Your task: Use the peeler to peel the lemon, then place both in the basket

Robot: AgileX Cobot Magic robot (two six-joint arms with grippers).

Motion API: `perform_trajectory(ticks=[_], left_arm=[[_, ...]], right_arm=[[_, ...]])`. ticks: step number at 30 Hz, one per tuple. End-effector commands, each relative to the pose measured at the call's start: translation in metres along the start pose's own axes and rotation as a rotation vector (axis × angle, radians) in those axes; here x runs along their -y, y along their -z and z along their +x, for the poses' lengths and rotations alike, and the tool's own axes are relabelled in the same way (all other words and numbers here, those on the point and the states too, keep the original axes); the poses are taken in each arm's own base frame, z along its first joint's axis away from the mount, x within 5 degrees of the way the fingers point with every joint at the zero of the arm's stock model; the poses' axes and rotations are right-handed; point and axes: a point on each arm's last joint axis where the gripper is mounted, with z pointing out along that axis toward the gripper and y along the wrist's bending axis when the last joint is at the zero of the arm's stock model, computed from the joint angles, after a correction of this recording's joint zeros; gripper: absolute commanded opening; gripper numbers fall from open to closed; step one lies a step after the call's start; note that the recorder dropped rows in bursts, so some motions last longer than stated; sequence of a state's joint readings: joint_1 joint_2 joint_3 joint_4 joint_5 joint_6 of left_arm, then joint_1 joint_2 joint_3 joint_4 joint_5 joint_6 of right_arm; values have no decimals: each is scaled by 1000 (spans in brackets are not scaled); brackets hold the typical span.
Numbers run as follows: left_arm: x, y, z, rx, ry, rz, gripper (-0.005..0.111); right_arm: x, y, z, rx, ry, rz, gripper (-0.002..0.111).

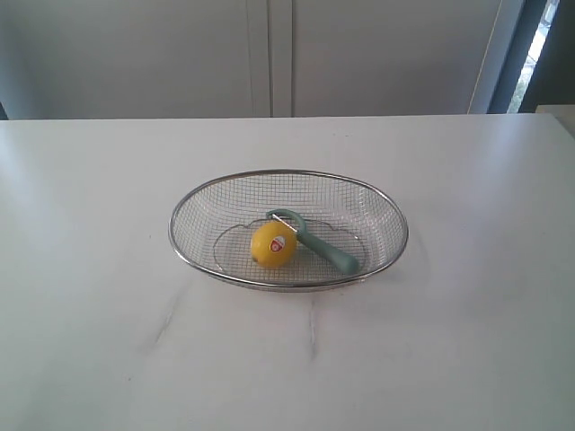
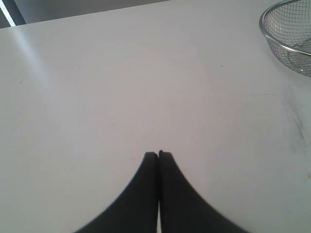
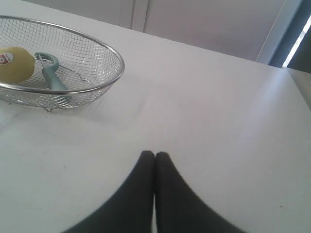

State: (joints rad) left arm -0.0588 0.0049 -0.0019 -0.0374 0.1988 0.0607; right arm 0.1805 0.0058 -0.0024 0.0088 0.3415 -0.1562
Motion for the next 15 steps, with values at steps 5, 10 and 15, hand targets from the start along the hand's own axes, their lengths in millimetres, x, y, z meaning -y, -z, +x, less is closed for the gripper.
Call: perform_trajectory(ticks=[5,10,15], left_arm=[[1,0,0,3,4,9,0],[1,0,0,3,4,9,0],[1,0,1,2,4,9,0]], right_arm=[[5,0,1,-12,-27,96,0],[14,2,3,-36,-72,263,0],[16,3,4,-42,-82,303,0]])
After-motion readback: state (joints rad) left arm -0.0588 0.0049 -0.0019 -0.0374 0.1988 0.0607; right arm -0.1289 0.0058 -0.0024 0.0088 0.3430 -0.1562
